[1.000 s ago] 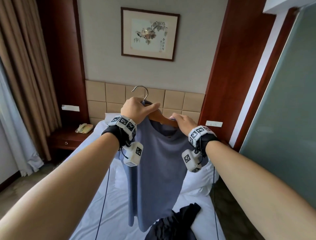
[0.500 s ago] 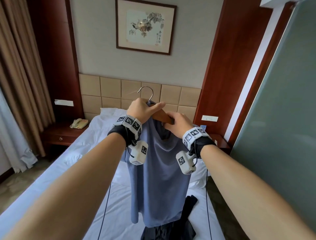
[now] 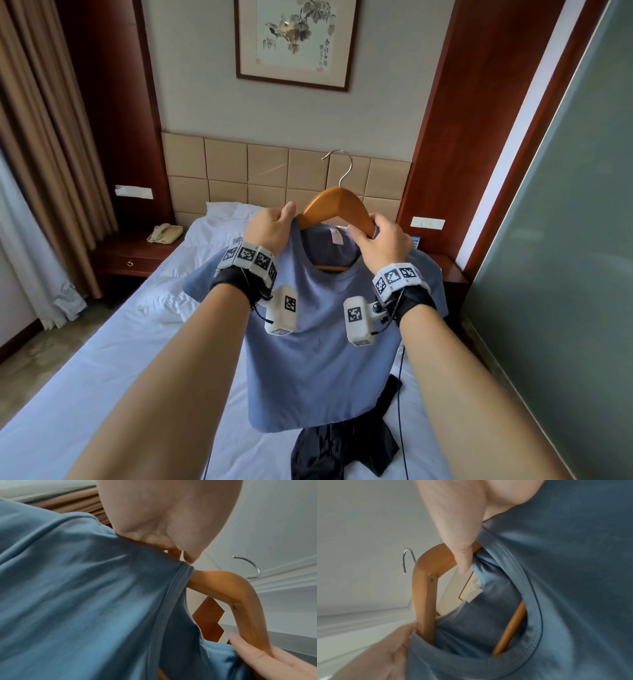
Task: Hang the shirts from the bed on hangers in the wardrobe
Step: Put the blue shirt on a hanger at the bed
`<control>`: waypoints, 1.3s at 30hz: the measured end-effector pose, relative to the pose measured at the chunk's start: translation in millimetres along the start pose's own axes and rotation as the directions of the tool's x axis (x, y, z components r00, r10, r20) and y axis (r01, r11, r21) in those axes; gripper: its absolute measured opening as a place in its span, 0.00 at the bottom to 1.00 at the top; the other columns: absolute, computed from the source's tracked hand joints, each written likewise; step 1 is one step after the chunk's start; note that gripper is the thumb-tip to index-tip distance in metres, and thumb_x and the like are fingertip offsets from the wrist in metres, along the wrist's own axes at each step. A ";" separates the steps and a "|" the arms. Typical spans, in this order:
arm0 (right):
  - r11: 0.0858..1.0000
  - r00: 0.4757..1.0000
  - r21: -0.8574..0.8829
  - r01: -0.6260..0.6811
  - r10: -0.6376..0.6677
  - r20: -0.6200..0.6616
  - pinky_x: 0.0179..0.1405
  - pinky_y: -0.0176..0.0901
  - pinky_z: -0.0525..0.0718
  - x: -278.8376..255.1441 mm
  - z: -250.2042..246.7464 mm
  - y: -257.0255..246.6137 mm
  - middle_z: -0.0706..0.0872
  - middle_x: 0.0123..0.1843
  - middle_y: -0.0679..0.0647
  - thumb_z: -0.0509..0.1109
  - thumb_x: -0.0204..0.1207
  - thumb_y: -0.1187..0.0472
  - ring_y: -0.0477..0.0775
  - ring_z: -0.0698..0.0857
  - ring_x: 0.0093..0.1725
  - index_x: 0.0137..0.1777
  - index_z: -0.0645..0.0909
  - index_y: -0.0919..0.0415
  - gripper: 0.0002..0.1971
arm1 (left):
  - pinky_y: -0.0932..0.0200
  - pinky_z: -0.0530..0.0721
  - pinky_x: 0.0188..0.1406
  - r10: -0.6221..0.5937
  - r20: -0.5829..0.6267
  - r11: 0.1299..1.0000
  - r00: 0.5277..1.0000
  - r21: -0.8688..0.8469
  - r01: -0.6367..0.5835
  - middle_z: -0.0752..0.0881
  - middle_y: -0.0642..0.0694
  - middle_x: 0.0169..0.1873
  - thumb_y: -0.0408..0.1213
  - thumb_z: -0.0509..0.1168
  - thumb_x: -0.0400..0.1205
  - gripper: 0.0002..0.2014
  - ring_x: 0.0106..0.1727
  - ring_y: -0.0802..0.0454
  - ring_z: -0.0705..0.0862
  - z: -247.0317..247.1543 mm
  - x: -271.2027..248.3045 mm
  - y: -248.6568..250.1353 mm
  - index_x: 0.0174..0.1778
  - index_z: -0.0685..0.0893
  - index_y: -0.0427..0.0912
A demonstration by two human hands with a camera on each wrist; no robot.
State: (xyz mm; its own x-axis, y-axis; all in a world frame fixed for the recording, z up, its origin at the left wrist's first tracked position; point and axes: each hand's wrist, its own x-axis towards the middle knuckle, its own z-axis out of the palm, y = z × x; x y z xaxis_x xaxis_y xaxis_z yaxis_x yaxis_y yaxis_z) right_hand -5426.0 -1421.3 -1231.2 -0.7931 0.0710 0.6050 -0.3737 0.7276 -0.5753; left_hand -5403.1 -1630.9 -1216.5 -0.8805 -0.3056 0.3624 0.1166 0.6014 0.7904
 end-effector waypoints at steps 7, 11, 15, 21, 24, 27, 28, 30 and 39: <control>0.985 0.977 0.137 -0.102 0.125 -0.172 0.65 0.55 0.71 -19.9 7.8 6.5 0.85 0.40 0.44 0.77 0.73 0.47 0.53 0.81 0.46 0.50 0.86 0.52 0.11 | 0.50 0.78 0.44 -0.122 -0.070 0.992 0.990 0.036 0.124 0.82 0.43 0.27 0.55 0.55 0.76 0.22 0.37 0.40 0.81 -7.1 -9.8 -35.8 0.31 0.82 0.39; 0.967 0.952 0.208 -0.145 0.193 -0.238 0.68 0.61 0.74 -34.3 9.0 12.6 0.90 0.44 0.49 0.80 0.71 0.50 0.55 0.83 0.47 0.49 0.87 0.54 0.12 | 0.51 0.76 0.46 -0.217 -0.123 0.976 0.968 -0.030 0.215 0.81 0.44 0.27 0.52 0.58 0.77 0.19 0.37 0.41 0.79 -15.1 -17.9 -63.2 0.29 0.80 0.41; 0.950 0.931 0.228 -0.215 0.269 -0.247 0.70 0.63 0.73 -50.3 12.3 18.4 0.92 0.49 0.51 0.79 0.72 0.50 0.59 0.85 0.54 0.54 0.88 0.53 0.13 | 0.60 0.72 0.49 -0.279 -0.184 0.938 0.943 -0.263 0.226 0.85 0.47 0.45 0.42 0.64 0.84 0.12 0.50 0.51 0.81 -13.9 -36.5 -79.4 0.52 0.89 0.38; 0.938 0.918 0.187 -0.294 0.331 -0.218 0.69 0.66 0.74 -80.5 26.3 29.9 0.91 0.45 0.53 0.79 0.73 0.51 0.61 0.85 0.51 0.52 0.89 0.54 0.11 | 0.64 0.81 0.39 -0.542 -0.228 0.748 0.809 -0.569 0.341 0.86 0.41 0.50 0.38 0.72 0.78 0.13 0.50 0.48 0.83 -6.1 -65.0 -110.8 0.57 0.86 0.37; 0.926 0.904 0.167 -0.337 0.368 -0.216 0.74 0.65 0.68 -92.3 34.0 34.9 0.92 0.47 0.52 0.77 0.74 0.50 0.59 0.84 0.51 0.53 0.88 0.54 0.11 | 0.52 0.86 0.51 -0.577 -0.225 0.716 0.785 -0.602 0.353 0.88 0.38 0.51 0.40 0.76 0.75 0.15 0.52 0.45 0.86 -1.6 -74.3 -118.9 0.55 0.87 0.38; 0.936 0.909 0.135 -0.324 0.348 -0.229 0.75 0.66 0.66 -100.3 38.6 34.7 0.92 0.48 0.52 0.77 0.74 0.49 0.60 0.84 0.53 0.54 0.88 0.54 0.13 | 0.68 0.81 0.35 -0.572 -0.238 0.725 0.785 -0.595 0.348 0.85 0.43 0.44 0.39 0.74 0.77 0.08 0.41 0.54 0.82 -1.9 -77.9 -120.6 0.49 0.86 0.41; 0.940 0.914 0.142 -0.309 0.335 -0.229 0.74 0.66 0.67 -101.7 38.2 34.1 0.92 0.48 0.53 0.77 0.74 0.50 0.62 0.84 0.53 0.55 0.88 0.55 0.13 | 0.66 0.80 0.35 -0.575 -0.236 0.726 0.783 -0.587 0.357 0.85 0.44 0.42 0.39 0.74 0.78 0.07 0.39 0.55 0.81 -3.4 -78.3 -122.2 0.48 0.86 0.42; 0.953 0.928 0.157 -0.258 0.290 -0.234 0.70 0.68 0.71 -103.3 34.8 33.8 0.92 0.46 0.56 0.79 0.73 0.51 0.64 0.84 0.51 0.54 0.89 0.57 0.13 | 0.59 0.80 0.42 -0.593 -0.224 0.721 0.773 -0.576 0.386 0.86 0.43 0.40 0.42 0.75 0.77 0.07 0.39 0.54 0.81 -8.2 -78.5 -128.0 0.45 0.88 0.42; 0.965 0.929 0.160 -0.206 0.244 -0.278 0.60 0.70 0.79 -103.8 31.9 37.0 0.91 0.41 0.56 0.80 0.70 0.50 0.65 0.85 0.45 0.51 0.90 0.58 0.14 | 0.47 0.85 0.54 -0.658 -0.271 0.717 0.702 -0.509 0.476 0.86 0.41 0.40 0.46 0.73 0.76 0.14 0.49 0.41 0.85 -20.9 -85.4 -135.0 0.50 0.91 0.38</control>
State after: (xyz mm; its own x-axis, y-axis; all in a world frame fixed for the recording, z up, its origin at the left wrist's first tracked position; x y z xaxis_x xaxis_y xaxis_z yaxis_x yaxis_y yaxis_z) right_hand -5372.8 -1423.5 -1332.8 -0.6940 0.4335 0.5748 -0.2743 0.5790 -0.7678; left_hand -5334.1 -1701.4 -1343.9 -0.5706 -0.8106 -0.1318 -0.1015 -0.0897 0.9908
